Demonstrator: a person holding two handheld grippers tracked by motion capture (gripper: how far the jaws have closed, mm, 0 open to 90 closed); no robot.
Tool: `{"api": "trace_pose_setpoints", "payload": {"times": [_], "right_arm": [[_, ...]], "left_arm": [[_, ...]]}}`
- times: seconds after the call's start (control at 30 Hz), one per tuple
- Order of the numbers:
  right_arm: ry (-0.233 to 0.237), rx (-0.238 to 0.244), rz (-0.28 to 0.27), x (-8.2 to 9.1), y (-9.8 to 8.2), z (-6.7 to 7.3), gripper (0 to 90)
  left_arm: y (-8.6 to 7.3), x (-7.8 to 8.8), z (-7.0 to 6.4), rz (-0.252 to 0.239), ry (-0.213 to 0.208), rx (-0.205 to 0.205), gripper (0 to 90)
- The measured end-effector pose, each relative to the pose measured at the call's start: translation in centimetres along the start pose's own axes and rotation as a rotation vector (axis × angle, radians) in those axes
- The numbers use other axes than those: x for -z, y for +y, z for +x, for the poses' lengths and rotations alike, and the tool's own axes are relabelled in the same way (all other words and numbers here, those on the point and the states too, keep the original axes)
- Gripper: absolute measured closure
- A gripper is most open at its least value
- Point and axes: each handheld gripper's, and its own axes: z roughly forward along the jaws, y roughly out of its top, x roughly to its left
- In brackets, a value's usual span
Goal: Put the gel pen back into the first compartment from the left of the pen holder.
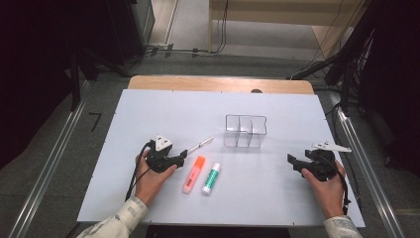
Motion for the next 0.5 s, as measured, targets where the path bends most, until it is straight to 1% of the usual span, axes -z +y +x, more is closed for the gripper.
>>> {"api": "trace_pose_setpoints", "payload": {"times": [0.23,0.33,0.5], "right_arm": [[-0.001,0.002,-0.002,0.02,-0.01,0.06,24.7],[-0.002,-0.002,-0.003,0.06,0.0,0.07,24.7],[-0.003,0.0,-0.001,0.04,0.0,0.11,24.7]], "left_arm": [[-0.08,-0.19,-0.17,0.012,-0.012,-0.009,39.9],[-0.12,-0.25,-0.26,0.022,-0.016,-0.026,42.1],[-0.15,-0.45,-0.26,0.027,-0.017,-0.023,43.2]]}}
